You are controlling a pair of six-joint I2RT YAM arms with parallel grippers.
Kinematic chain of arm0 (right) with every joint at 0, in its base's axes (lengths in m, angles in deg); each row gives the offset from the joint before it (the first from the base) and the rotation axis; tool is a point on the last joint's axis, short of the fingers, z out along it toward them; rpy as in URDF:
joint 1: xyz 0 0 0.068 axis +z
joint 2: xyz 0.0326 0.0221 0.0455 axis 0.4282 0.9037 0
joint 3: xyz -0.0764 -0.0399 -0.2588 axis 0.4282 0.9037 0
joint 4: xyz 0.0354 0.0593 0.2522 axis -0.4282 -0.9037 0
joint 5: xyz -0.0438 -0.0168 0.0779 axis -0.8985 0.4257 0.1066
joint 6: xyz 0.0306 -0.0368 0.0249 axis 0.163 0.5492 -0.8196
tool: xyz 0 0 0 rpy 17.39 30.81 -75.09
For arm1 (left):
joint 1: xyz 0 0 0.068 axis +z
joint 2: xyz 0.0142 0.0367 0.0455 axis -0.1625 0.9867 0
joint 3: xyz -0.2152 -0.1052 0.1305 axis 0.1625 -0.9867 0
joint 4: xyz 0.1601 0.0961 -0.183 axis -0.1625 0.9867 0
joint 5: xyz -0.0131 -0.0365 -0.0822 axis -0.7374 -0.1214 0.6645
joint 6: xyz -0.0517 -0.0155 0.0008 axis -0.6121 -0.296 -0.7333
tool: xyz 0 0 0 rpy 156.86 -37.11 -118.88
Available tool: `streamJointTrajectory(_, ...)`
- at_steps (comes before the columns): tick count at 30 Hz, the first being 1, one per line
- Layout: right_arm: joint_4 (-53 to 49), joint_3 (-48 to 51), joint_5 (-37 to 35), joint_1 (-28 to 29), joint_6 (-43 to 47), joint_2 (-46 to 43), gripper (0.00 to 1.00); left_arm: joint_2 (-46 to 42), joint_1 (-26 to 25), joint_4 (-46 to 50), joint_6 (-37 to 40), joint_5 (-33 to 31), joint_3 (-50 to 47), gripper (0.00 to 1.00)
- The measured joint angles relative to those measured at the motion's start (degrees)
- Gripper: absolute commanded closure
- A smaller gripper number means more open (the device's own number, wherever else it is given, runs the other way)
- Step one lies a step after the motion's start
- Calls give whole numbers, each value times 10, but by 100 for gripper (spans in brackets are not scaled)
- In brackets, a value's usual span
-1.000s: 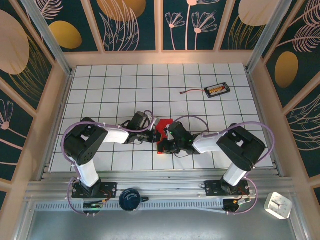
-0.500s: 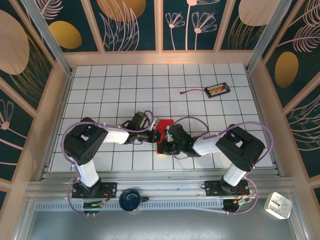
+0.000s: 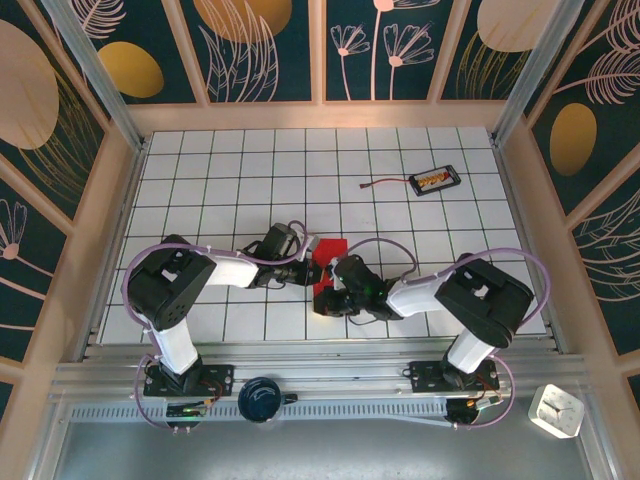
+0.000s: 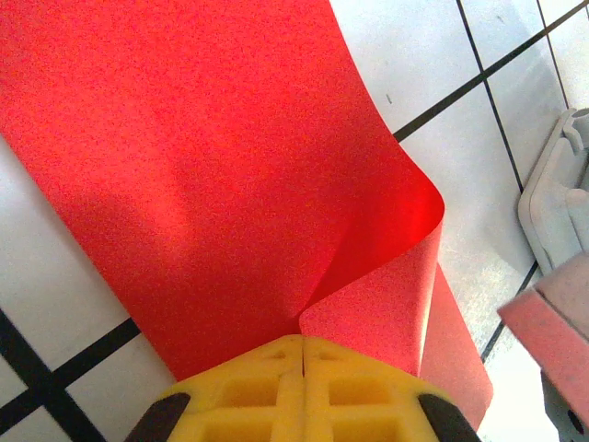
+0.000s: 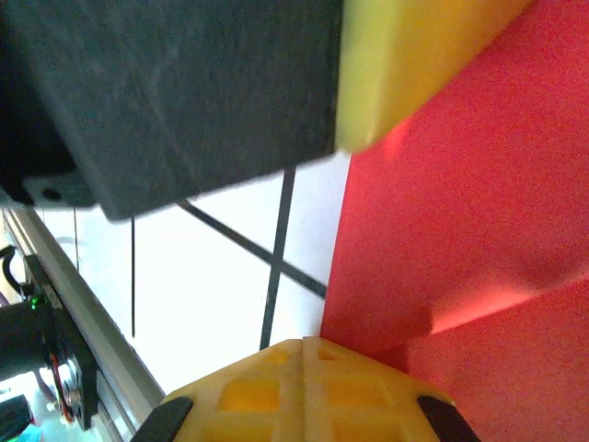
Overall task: Fold a paper plane with a square sheet of paper (pick it up from the middle)
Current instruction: Fold the triangle a second time at the center of the table.
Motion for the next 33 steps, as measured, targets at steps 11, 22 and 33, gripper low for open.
streamJointTrajectory(11, -17, 1, 24, -56, 3, -63, 100, 0, 0, 0, 0, 0, 0, 100)
streamJointTrajectory(22, -15, -29, 23, -61, 18, -10, 100, 0, 0, 2, 0, 0, 1, 100)
streamJointTrajectory(33, 6, -9, 22, -60, 18, 14, 100, 0, 0, 2, 0, 0, 1, 100)
